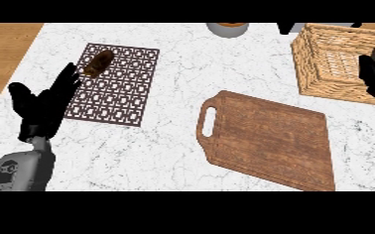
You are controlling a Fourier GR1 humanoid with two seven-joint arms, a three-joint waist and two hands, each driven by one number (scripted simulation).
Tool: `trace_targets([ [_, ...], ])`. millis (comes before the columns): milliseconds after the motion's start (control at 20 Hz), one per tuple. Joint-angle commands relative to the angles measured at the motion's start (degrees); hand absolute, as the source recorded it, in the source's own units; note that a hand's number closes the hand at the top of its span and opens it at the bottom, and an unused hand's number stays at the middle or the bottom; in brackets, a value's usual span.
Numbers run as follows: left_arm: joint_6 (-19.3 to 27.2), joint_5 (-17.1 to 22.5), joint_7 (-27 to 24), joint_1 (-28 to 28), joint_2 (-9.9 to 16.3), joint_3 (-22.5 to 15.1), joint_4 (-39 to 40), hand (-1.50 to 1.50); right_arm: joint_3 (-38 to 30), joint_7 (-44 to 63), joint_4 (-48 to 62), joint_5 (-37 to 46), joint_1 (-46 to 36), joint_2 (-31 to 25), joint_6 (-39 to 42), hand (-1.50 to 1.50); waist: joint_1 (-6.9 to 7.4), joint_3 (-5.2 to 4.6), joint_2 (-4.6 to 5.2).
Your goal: Pick the cupcake from the cutting board and place it in the basket
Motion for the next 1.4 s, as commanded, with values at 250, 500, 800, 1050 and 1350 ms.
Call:
trace_targets([
  [250,-2.39,1.35,-1.98,1.10,1.42,1.86,1.49,0.00,-7.78,-20.63,23.83,-0.43,0.16,-9.79,-4.57,1.50,0.00,0.05,0.08],
  [500,0.05,0.10,1.99,0.59,-0.34,0.36,-2.24,0.00,-8.56,-26.23,34.76,-2.72,-3.00,-9.48,-8.37,1.50,0.13,0.05,0.02],
  [800,0.31,-1.06,0.71,-4.25,-0.69,0.00,3.51,0.00,-6.98,-36.08,50.86,0.05,-8.04,-10.40,-15.71,1.50,0.28,0.04,0.20],
  [1050,1.05,-1.16,3.02,1.39,-2.56,-1.77,-4.50,0.00,-10.07,-32.25,57.46,0.09,-9.73,-10.83,-20.95,-1.50,0.54,0.06,0.04],
  [1350,-2.96,1.68,2.58,-1.53,2.03,2.30,-0.32,0.00,-10.66,-45.50,67.77,-3.29,-10.91,-14.36,-19.45,-1.50,0.30,0.06,0.10],
])
